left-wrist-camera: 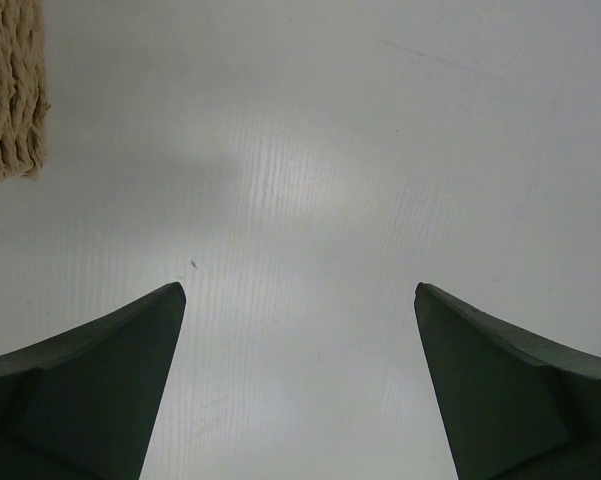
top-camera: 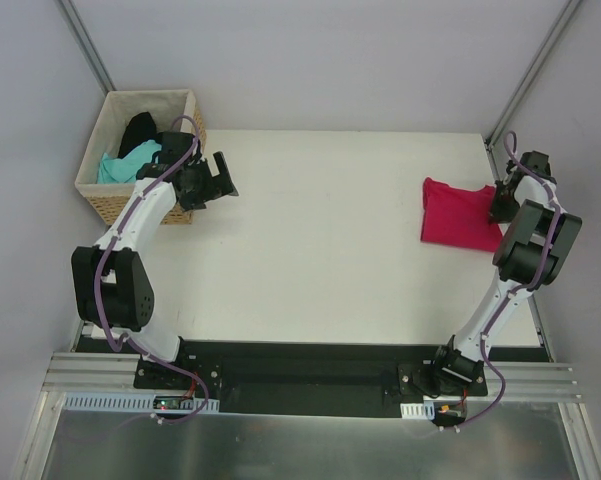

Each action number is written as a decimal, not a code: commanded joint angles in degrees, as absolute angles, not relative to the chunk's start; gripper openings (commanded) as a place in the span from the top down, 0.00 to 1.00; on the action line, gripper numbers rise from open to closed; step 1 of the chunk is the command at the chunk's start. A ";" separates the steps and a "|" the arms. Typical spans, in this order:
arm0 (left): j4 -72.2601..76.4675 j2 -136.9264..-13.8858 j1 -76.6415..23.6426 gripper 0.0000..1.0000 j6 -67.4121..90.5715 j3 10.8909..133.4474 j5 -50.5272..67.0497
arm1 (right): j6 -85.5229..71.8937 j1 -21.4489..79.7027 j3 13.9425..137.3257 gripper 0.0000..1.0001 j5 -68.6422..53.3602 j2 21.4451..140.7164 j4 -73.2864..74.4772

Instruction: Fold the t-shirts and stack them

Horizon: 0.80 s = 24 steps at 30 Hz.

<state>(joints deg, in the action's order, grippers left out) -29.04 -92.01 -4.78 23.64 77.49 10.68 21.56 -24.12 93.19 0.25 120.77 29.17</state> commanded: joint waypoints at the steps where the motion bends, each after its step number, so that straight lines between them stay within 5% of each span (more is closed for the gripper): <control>1: -29.79 -88.77 -4.22 0.01 23.38 77.52 12.66 | 23.12 -24.79 93.95 1.00 2.46 117.60 27.51; 3: -30.06 -88.24 -4.22 0.01 23.20 77.69 12.66 | 22.59 -24.87 94.13 0.91 2.11 118.04 27.77; 5: -30.67 -88.33 -4.22 0.01 22.94 78.66 13.18 | 21.36 -24.79 95.79 0.59 1.93 117.25 30.58; 6: -30.93 -88.33 -4.22 0.01 22.94 79.18 13.88 | 20.66 -24.70 95.97 0.28 2.28 116.29 31.11; 7: -31.29 -88.33 -4.22 0.01 22.94 80.15 14.67 | 20.74 -24.61 95.37 0.09 2.46 114.97 30.68; 8: -31.46 -88.33 -4.22 0.01 22.68 80.68 15.29 | 21.18 -24.61 95.27 0.01 0.98 111.92 30.33; 13: -31.90 -86.93 -4.22 0.01 21.71 82.26 18.89 | 21.19 -24.44 95.72 0.00 -9.91 100.66 31.82; 24: -30.33 -78.40 -4.22 0.01 23.03 76.30 15.12 | 1.15 -23.99 69.74 0.00 -23.36 69.10 14.71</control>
